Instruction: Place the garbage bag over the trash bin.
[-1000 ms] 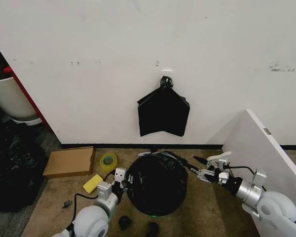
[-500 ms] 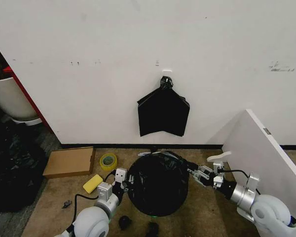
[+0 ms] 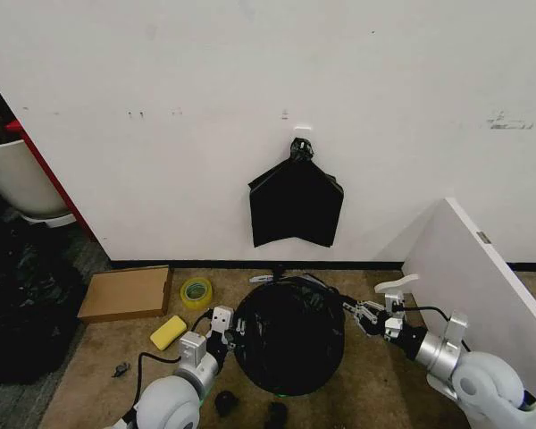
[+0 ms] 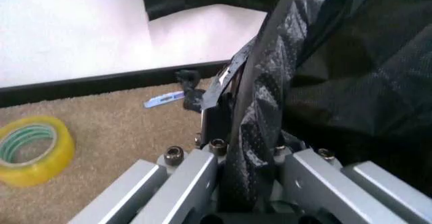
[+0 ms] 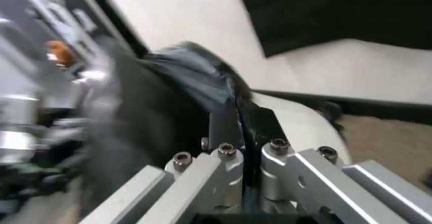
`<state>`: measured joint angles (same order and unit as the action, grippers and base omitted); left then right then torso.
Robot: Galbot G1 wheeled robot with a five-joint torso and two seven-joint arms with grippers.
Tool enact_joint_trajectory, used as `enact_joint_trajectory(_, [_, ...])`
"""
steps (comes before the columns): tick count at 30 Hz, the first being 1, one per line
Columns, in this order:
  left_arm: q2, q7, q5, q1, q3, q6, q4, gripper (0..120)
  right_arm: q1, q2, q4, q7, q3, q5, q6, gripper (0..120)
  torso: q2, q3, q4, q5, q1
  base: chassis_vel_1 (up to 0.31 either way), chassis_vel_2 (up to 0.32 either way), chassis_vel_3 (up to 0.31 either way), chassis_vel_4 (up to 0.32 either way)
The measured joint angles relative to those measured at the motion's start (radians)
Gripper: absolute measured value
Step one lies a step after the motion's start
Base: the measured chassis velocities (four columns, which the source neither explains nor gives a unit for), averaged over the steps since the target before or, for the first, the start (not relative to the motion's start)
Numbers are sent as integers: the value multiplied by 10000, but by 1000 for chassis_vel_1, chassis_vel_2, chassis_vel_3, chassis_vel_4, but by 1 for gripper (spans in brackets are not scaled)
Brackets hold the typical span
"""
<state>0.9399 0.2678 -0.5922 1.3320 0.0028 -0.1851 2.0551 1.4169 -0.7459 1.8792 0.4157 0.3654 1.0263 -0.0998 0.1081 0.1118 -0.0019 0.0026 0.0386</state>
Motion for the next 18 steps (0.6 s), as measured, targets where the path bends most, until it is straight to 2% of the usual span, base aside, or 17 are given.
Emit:
enact_joint_trajectory(7, [-39,-260,306,57,-14,70,302,0,-497,-250,-506,-984,-598,-538,-114,0,0,0,0,0,0,0,0,0,0])
enact_joint_trajectory(18, [-103,-472,467,105,1,224,310,0,-654,-380,-832,-1365,-672,-651,-104,0,0,0,0,0,0,0,0,0,0])
